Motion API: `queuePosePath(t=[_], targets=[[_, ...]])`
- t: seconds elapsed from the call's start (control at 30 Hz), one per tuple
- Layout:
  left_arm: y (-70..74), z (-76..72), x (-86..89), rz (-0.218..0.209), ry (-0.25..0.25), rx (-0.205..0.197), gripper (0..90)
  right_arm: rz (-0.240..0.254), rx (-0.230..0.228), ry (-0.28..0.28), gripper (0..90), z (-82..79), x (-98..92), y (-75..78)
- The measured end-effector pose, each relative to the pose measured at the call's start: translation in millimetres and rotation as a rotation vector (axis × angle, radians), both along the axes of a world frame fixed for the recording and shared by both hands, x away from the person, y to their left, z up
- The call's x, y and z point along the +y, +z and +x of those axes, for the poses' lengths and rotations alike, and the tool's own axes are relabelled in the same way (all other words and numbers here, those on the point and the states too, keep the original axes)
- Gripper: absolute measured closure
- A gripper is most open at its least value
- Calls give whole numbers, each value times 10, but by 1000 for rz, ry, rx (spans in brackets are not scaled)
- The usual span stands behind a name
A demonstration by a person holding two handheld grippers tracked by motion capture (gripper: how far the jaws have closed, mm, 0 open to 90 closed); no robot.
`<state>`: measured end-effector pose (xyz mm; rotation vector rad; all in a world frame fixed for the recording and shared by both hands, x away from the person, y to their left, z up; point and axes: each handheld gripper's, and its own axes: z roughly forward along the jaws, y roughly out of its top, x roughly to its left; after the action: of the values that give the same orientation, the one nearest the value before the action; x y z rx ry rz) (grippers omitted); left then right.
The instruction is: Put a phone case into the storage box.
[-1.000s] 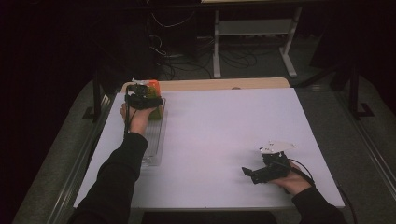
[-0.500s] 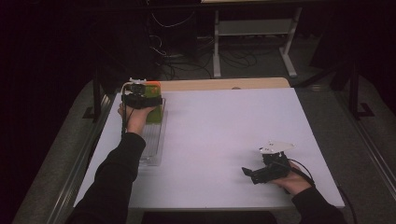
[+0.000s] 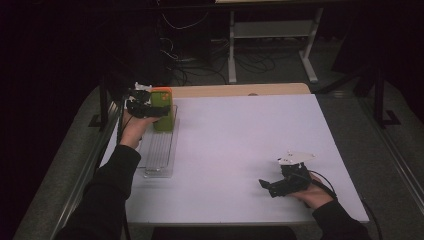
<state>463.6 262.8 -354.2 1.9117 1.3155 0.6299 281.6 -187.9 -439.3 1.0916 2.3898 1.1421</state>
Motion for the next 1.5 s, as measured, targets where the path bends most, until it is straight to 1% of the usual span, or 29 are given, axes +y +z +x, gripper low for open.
queuePosePath(t=[0.03,0.1,0.17,0.23,0.27,0.33,0.5,0.6,0.63,0.73,0.87,0.9,0.93,0.97,1.0,1.03,1.07,1.1,1.13,1.17,1.2,1.23,1.3,1.33,1.37,1.4,1.43,1.47,1.5], targets=[[13,-24,11,-2,-18,4,4,-1,-2,0,0,1,-1,-1],[35,-73,26,-19,-51,8,4,0,-1,-1,0,2,0,-2],[61,-118,35,-20,-85,11,5,3,-2,-1,0,5,3,-6],[90,-170,29,-40,-119,6,5,-1,0,1,0,4,5,-7],[104,-190,25,-41,-138,4,5,0,0,0,0,4,4,-6],[126,-224,11,-36,-162,-1,5,1,-2,-2,0,5,3,-5],[170,-315,-38,-53,-227,4,5,0,-2,-1,0,6,3,-6],[189,-366,-66,-52,-264,-6,5,-1,0,1,0,6,-1,-2],[195,-392,-79,-61,-276,-8,5,-3,-2,3,0,6,-3,-2],[200,-446,-108,-57,-303,-10,5,-8,-3,3,0,2,0,0],[206,-536,-125,-45,-354,-7,5,-6,2,1,0,-3,2,5],[200,-564,-138,-62,-358,-10,5,-6,0,2,0,-2,1,6],[198,-587,-139,-59,-368,-12,5,-6,1,2,0,-2,0,7],[193,-609,-148,-64,-376,-22,5,-8,-9,3,0,2,-3,10],[196,-633,-143,-52,-388,-19,5,-5,-6,3,0,-1,-2,13],[190,-658,-146,-55,-395,-24,5,-6,-8,6,0,-1,-3,17],[176,-689,-157,-73,-395,-21,5,-7,-9,9,0,-2,-2,20],[167,-714,-161,-77,-402,-26,5,-12,-5,10,0,-5,-3,26],[154,-739,-157,-72,-417,-31,5,-12,-13,13,0,-4,-6,31],[144,-762,-162,-79,-420,-26,5,-10,-11,16,0,-7,-8,39],[134,-786,-160,-77,-431,-27,5,-9,-5,16,0,-10,-7,41],[118,-816,-166,-84,-432,-26,5,-11,-19,22,0,-5,-11,43],[89,-871,-164,-83,-447,-20,5,-7,-11,25,0,-11,-8,51],[69,-898,-165,-83,-454,-21,5,-9,-20,27,0,-9,-9,56],[55,-926,-161,-76,-462,-20,5,-4,-18,27,0,-13,-6,62],[38,-952,-158,-79,-465,-22,5,-3,-14,31,0,-16,-6,68],[24,-978,-153,-83,-472,-20,5,-4,-22,37,0,-15,-8,72],[12,-1002,-147,-78,-475,-16,5,-4,-21,41,0,-18,-7,76],[-4,-1023,-141,-77,-479,-20,5,-1,-17,45,0,-22,-5,83]])
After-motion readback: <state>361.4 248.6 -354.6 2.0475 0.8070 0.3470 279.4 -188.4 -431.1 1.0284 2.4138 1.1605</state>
